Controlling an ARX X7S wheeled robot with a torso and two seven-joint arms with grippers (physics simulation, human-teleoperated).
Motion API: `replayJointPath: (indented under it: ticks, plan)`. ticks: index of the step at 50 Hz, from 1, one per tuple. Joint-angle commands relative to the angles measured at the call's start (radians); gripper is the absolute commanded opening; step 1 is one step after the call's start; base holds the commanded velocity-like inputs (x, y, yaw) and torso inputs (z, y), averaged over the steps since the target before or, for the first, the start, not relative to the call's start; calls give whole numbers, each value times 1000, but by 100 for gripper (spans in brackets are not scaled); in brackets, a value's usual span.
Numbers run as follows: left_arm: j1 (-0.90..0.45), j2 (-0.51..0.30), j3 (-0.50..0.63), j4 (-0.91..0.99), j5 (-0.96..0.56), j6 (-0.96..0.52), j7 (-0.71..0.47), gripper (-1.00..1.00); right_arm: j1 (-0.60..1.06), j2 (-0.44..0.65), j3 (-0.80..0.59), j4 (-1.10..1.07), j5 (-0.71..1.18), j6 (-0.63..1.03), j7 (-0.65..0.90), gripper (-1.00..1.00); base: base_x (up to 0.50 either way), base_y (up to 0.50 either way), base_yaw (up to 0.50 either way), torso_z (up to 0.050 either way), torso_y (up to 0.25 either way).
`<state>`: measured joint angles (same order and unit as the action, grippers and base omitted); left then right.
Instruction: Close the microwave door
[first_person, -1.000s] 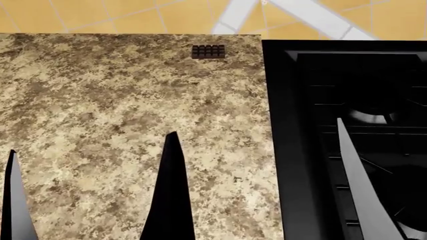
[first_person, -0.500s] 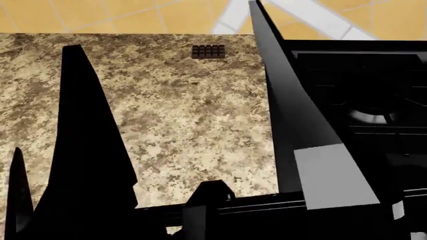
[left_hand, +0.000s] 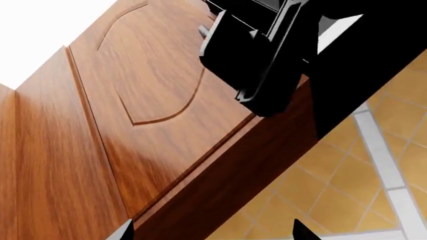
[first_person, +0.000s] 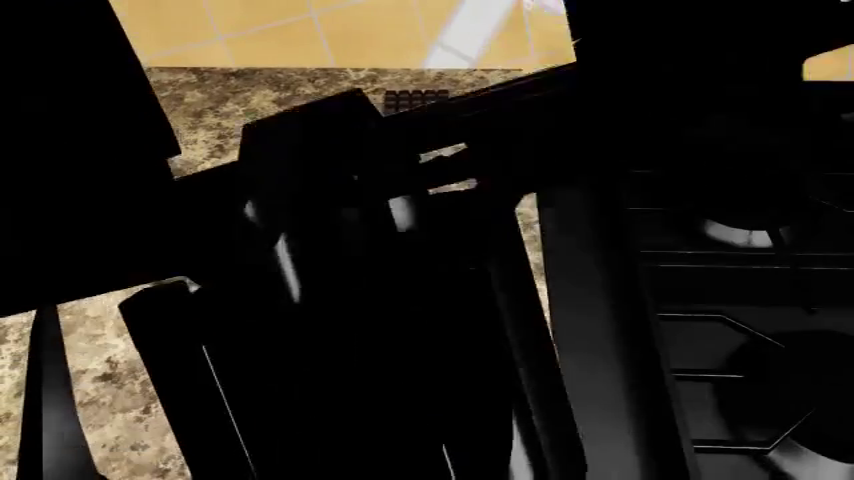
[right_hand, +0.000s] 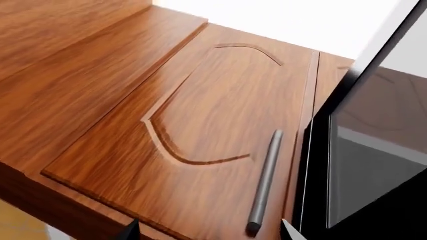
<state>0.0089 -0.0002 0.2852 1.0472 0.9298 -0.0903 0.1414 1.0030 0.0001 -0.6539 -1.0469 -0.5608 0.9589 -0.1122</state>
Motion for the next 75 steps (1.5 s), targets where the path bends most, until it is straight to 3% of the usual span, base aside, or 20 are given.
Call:
replayJointPath:
  ticks: [1, 6, 8, 14, 28, 43, 59, 75]
  plan:
    - [-46, 0, 27, 0, 18, -47, 23, 100, 301, 0, -10, 0, -8, 267, -71, 100, 0, 0, 0, 0, 0]
    - [-64, 0, 37, 0, 23, -66, 33, 100, 435, 0, -20, 0, -26, 382, -117, 100, 0, 0, 0, 0, 0]
    - [-78, 0, 43, 0, 28, -79, 42, 100, 489, 0, -72, 0, -119, 422, -168, 100, 0, 0, 0, 0, 0]
    - [-101, 0, 55, 0, 29, -103, 57, 100, 616, 0, -95, 0, -70, 521, -153, 100, 0, 0, 0, 0, 0]
    - [-124, 0, 65, 0, 33, -127, 71, 100, 705, 0, -117, 0, -106, 611, -187, 100, 0, 0, 0, 0, 0]
    - [-174, 0, 90, 0, 50, -176, 100, 100, 712, 6, -94, 68, -180, 606, -240, 100, 0, 0, 0, 0, 0]
    - [-213, 0, 114, 0, 68, -215, 121, 100, 679, 13, 75, 208, -59, 454, -186, 100, 0, 0, 0, 0, 0]
    - [-224, 0, 113, 0, 73, -223, 122, 100, 685, 58, 132, 370, -3, 321, -112, 100, 0, 0, 0, 0, 0]
